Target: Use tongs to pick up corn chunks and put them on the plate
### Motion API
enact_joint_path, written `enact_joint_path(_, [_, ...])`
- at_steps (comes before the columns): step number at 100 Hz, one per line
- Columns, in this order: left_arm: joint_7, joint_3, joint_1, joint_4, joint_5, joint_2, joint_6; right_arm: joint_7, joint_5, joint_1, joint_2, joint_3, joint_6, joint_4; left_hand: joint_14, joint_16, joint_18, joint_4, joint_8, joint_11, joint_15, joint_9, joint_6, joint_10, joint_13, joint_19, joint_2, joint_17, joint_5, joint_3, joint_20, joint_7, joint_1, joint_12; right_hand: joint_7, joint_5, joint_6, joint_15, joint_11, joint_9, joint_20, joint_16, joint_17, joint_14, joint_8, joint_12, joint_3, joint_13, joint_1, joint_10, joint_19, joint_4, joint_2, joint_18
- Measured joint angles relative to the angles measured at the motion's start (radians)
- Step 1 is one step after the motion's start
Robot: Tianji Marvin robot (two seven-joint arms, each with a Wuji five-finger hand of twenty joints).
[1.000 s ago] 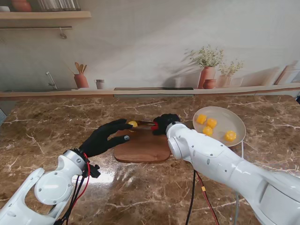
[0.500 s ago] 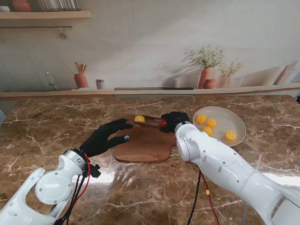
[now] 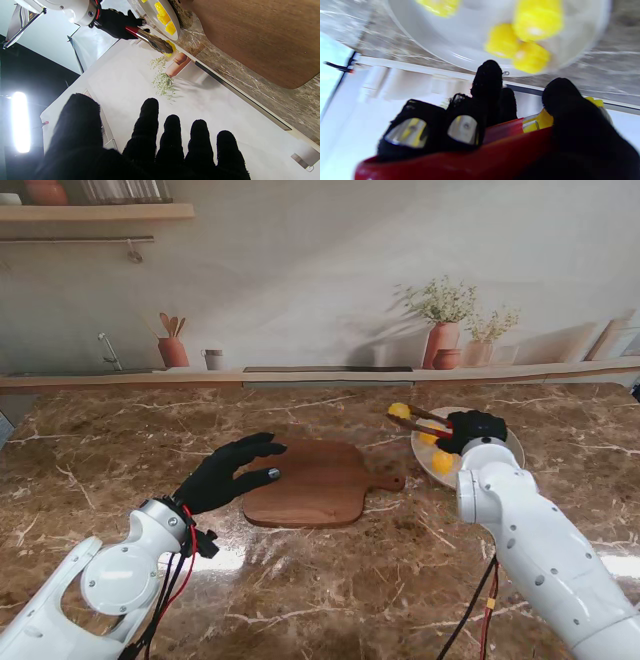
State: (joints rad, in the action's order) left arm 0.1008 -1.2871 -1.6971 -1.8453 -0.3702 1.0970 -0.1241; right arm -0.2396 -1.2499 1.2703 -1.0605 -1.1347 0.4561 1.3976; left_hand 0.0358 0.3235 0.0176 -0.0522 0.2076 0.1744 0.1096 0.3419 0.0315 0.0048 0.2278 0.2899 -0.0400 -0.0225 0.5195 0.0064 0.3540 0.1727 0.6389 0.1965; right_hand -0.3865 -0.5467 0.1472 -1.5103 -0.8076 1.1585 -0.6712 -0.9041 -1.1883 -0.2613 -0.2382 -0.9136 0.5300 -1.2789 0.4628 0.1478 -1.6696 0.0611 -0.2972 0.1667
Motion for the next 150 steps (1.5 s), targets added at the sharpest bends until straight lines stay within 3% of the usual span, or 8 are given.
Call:
enact_joint_path(41, [0.002,0.003,0.009,0.014,0.008,0.002,0.002,-0.053,-0.070,0.089,0.022,-0.144,0.169,-0.021,0.000,0.000,0.000,0.000,0.000,0.000,0.000,0.000,0.000,0.000,0.000,-0.001,0.000,0.000,0.000,0.000,0.000,0.000,0.000,0.000,0.000,-0.001,-0.011,0.000,0.000,0.003,0.000,0.000,0.000,0.002,0.002,0.000,0.000,0.000,0.002,0.000,0.000,0.000,-0.002,0.000])
enact_joint_path(60, [0.002,0.002,0.008,0.017,0.008,0.002,0.003,-0.061,-0.079,0.103,0.031,-0.159,0.173,-0.040,0.000,0.000,0.000,0.000,0.000,0.000,0.000,0.000,0.000,0.000,0.000,-0.001,0.000,0.000,0.000,0.000,0.000,0.000,0.000,0.000,0.002,-0.009,-0.022,0.000,0.001,0.007,0.000,0.000,0.000,0.003,0.005,0.000,0.004,0.000,0.003,0.000,0.000,0.000,-0.006,0.000])
enact_joint_path(77, [0.001,0.002,0.010,0.024,0.008,0.002,0.001,-0.068,-0.080,0.107,0.033,-0.162,0.178,-0.046,0.000,0.000,0.000,0.000,0.000,0.000,0.000,0.000,0.000,0.000,0.000,-0.001,0.000,0.000,0.000,0.000,0.000,0.000,0.000,0.000,0.075,-0.020,-0.113,0.004,0.005,0.009,0.000,0.000,-0.001,0.004,0.005,0.000,0.202,-0.002,-0.102,0.001,0.000,0.000,-0.150,0.001])
enact_joint_path(90, [0.001,0.003,0.013,0.027,0.008,0.002,-0.001,-0.048,-0.068,0.119,0.033,-0.171,0.178,-0.039,0.000,0.000,0.000,0.000,0.000,0.000,0.000,0.000,0.000,0.000,0.000,-0.001,0.000,0.000,0.000,0.000,0.000,0.000,0.000,0.000,0.076,-0.020,-0.134,0.004,0.005,0.009,0.000,0.000,-0.001,0.002,0.005,0.000,0.227,-0.002,-0.123,0.003,0.000,0.000,-0.173,0.003])
enact_joint_path(100, [0.001,0.003,0.014,0.029,0.008,0.002,-0.004,0.014,-0.006,0.145,0.031,-0.185,0.176,-0.010,0.000,0.000,0.000,0.000,0.000,0.000,0.000,0.000,0.000,0.000,0.000,-0.001,0.000,0.000,0.000,0.000,0.000,0.000,0.000,0.000,0.076,-0.020,-0.134,0.004,0.005,0.009,0.000,0.001,-0.001,0.001,0.004,0.000,0.227,-0.002,-0.123,0.004,0.000,0.000,-0.173,0.004])
enact_joint_path(113, [0.001,0.003,0.015,0.031,0.008,0.002,-0.007,0.100,0.043,0.206,0.024,-0.219,0.096,0.060,0.000,0.000,0.000,0.000,0.000,0.000,0.000,0.000,0.000,0.000,0.000,-0.001,0.000,0.000,0.000,0.000,0.000,0.000,0.000,0.000,0.076,-0.020,-0.135,0.004,0.005,0.010,0.000,0.001,-0.001,0.001,0.003,0.000,0.232,-0.002,-0.127,0.004,0.000,0.000,-0.173,0.004])
enact_joint_path(132, [0.001,0.003,0.016,0.035,0.009,0.002,-0.016,0.160,0.089,0.283,0.012,-0.238,-0.014,0.141,0.000,0.000,0.000,0.000,0.000,0.000,0.000,0.000,0.000,0.000,0.000,-0.001,0.000,0.000,0.000,0.000,0.000,0.000,0.000,0.000,0.076,-0.020,-0.139,0.004,0.005,0.011,0.000,0.001,-0.001,0.000,-0.004,0.000,0.236,-0.002,-0.128,0.006,0.000,0.000,-0.173,0.004])
enact_joint_path(150, [-0.006,0.002,0.016,0.040,0.008,0.003,-0.029,0.241,0.171,0.368,0.003,-0.286,-0.273,0.190,0.000,0.000,0.000,0.000,0.000,0.000,0.000,0.000,0.000,0.000,0.000,-0.001,0.000,0.000,0.000,0.000,0.000,0.000,0.000,0.000,0.075,-0.021,-0.136,0.004,0.005,0.014,0.000,0.001,-0.001,0.000,-0.012,0.000,0.259,-0.002,-0.141,0.008,0.000,0.000,-0.177,0.004])
